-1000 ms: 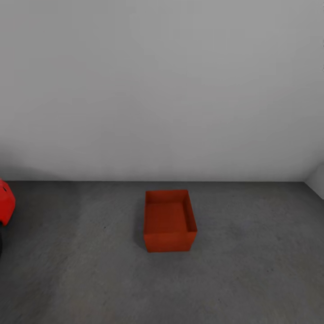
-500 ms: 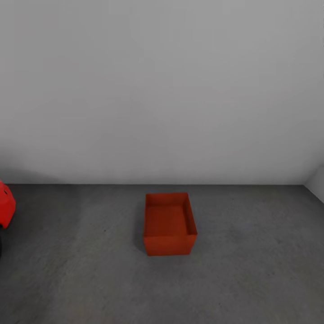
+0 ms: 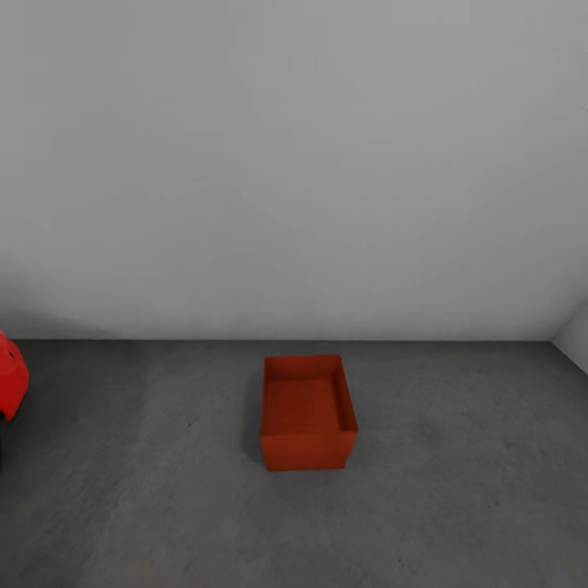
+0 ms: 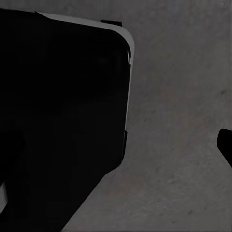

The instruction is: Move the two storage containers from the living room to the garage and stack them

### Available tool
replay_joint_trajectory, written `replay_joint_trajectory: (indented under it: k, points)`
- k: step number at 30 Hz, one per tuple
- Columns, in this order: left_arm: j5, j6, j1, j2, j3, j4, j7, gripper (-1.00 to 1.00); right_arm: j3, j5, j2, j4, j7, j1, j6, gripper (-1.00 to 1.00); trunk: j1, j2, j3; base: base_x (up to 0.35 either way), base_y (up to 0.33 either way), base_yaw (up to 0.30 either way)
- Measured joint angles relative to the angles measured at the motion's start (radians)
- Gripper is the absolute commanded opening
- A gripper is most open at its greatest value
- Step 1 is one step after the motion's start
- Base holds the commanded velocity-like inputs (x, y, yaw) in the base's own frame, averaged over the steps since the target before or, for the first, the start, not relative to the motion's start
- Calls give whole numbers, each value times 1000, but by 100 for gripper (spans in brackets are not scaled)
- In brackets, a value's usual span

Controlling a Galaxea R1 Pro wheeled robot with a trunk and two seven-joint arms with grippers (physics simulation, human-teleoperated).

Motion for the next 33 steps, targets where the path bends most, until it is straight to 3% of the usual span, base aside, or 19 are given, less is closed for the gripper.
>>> replay_joint_trajectory:
  k: [33]
  points:
    - [0, 0, 0, 0, 0, 0, 0, 100, 1, -2, -1, 0, 35, 0, 17, 100, 0, 0, 54, 0, 0, 0]
